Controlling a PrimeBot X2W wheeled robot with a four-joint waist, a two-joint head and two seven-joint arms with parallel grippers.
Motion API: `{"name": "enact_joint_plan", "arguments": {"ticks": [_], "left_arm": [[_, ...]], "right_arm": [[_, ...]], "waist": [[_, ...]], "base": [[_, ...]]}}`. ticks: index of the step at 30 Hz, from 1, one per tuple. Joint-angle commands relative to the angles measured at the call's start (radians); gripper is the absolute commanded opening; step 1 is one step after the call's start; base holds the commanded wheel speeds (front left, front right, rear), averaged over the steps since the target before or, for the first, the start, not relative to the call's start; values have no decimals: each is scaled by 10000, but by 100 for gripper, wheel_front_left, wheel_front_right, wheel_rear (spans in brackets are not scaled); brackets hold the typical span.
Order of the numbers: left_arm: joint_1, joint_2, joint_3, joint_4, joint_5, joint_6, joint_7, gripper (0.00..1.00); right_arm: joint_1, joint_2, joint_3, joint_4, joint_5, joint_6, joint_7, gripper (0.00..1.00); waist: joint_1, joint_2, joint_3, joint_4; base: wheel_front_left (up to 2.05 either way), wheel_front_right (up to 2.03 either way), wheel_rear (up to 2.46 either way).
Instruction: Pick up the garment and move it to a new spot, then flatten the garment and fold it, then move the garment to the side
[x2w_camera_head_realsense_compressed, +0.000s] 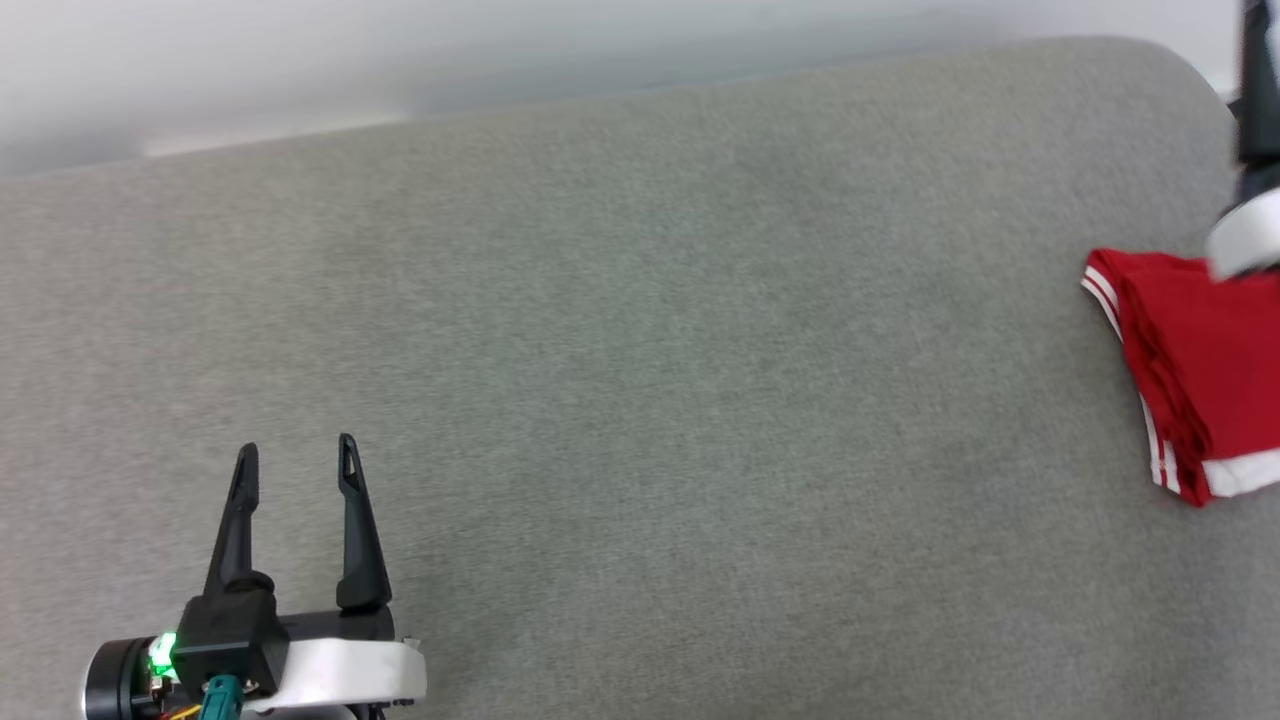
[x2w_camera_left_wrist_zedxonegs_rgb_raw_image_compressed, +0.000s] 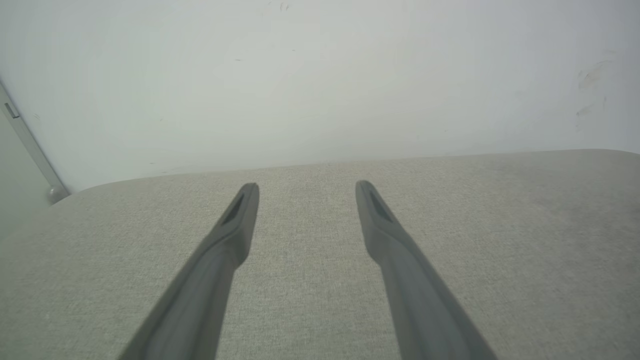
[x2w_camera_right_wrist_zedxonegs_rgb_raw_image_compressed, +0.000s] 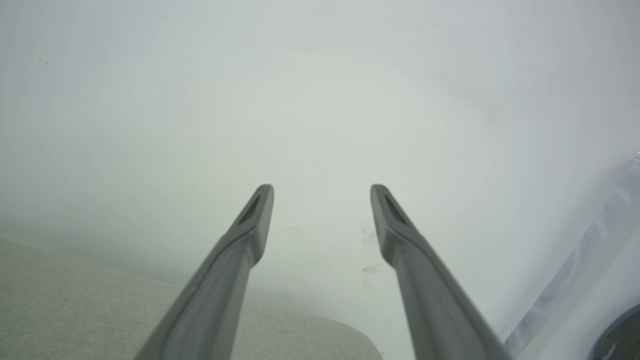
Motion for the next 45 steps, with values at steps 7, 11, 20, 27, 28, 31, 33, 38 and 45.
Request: {"name": "enact_joint_plan", "arguments": {"ticks": [7,11,20,27,28,31,33,38,45], "left_arm": [[422,-43,-125,253,-40,3,-23,100],[633,-53,-244,391,-77,26,-23,100],[1011,-71,-286,644,-142,-16,-23,100],[1282,-77,-183,795,-232,-163,-23,100],[1340,-78,-176,824,-243,-176,-23,100],[1435,-78,-185,931,-279,-281,-23,100],[1441,-78,-189,967,-320,-348,-23,100],[1550,-78,-188,1044,-379,-426,-23,100],[1609,-79,-123,1073,-446,-458,-23,100]], "right_arm": [[2730,1775,-158,-2412,-76,-12,-16,100],[3990,2439,-117,-2867,-83,-12,-17,100],[6561,3170,-341,-3485,136,-12,-18,100],[7797,3272,-440,-3880,336,-10,-19,100],[7926,3281,-408,-3923,372,-10,-19,100],[8335,3287,-392,-4019,606,-10,-19,100],[8545,3286,-463,-4112,787,-10,-19,100],[9072,3288,-550,-4358,1159,-10,-19,100],[9349,3290,-506,-4497,1400,-10,-19,100]], "waist": [[0,-1,-998,934],[0,-1,-1346,1185],[0,-1,-1853,1495],[0,-1,-2151,1466],[0,-1,-2200,1456],[0,-1,-2337,1495],[0,-1,-2396,1522],[0,-1,-2512,1591],[0,-1,-2566,1603]], "base": [[0,0,0],[0,0,0],[0,0,0],[0,0,0],[0,0,0],[0,0,0],[0,0,0],[0,0,0],[0,0,0]]}}
